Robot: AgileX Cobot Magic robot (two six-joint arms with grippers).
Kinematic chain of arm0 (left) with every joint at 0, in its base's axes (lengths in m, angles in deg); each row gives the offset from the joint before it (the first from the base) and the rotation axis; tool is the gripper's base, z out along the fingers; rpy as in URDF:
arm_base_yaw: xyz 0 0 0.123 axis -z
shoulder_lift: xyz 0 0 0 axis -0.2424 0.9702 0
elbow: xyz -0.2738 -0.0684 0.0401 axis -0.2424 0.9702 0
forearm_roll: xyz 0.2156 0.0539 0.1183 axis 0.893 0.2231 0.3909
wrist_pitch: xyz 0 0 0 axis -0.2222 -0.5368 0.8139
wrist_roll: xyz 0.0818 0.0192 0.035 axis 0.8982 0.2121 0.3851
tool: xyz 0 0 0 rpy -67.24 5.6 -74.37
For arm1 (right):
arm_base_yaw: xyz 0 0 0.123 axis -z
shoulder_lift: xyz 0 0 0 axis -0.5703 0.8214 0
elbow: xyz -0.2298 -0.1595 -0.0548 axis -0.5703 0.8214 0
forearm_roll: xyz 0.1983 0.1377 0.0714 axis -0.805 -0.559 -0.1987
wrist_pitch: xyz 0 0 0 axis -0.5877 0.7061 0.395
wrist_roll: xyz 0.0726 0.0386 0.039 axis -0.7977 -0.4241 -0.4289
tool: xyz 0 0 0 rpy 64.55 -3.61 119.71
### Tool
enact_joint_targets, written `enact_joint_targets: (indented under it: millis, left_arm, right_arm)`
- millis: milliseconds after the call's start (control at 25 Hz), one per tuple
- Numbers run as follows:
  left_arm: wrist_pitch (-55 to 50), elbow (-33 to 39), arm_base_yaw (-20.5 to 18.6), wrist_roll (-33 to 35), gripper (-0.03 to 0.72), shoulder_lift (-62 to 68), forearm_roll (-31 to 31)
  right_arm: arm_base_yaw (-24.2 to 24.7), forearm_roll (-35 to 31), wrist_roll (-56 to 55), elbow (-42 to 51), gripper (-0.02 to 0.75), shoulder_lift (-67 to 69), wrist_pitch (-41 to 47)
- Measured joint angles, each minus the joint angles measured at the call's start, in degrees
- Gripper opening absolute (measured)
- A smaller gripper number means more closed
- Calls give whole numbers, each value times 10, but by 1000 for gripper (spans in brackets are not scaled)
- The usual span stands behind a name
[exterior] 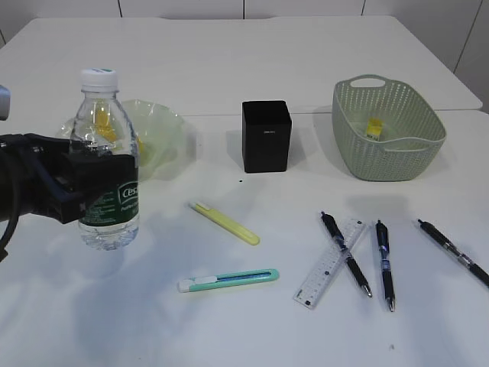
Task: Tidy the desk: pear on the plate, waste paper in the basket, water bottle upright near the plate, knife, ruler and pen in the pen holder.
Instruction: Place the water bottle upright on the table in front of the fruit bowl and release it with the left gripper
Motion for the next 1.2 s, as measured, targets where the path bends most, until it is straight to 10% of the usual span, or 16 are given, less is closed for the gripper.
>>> enact_joint_targets:
  millis: [680, 1200]
  left_arm:
    - [168, -2, 0, 234, 386, 185, -165]
    - [172, -82, 0, 246, 386, 322, -165]
  right_arm:
    - [0, 1, 0, 0, 377, 0, -13]
    - [0, 1, 0, 0, 377, 0, -13]
